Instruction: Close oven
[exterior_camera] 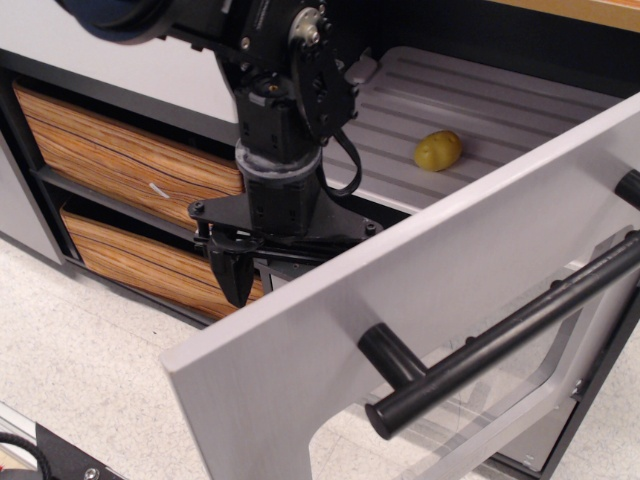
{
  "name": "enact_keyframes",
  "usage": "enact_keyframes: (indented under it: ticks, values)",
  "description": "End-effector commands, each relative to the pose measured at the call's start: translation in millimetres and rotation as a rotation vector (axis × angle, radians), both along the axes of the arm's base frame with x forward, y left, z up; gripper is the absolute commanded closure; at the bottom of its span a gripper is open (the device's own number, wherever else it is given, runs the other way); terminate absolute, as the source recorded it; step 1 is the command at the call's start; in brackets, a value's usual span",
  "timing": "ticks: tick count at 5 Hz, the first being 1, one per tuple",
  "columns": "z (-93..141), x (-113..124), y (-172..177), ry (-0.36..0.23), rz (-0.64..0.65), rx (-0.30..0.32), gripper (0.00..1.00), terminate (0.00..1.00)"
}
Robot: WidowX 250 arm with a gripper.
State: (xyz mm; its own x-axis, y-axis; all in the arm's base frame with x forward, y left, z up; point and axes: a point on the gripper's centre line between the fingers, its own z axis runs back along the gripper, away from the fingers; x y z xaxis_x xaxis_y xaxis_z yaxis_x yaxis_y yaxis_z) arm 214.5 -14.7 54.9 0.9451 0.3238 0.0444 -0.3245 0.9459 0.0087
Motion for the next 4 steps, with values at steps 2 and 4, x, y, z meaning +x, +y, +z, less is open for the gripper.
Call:
enact_keyframes:
  ticks: [2, 4]
  values:
    - [20.9, 1.9, -8.6, -0.042, 0.096, -0.039, 0.00, 0.00]
    - [77.0, 4.2, -32.5, -0.109, 0.240, -0.065, 0.00, 0.00]
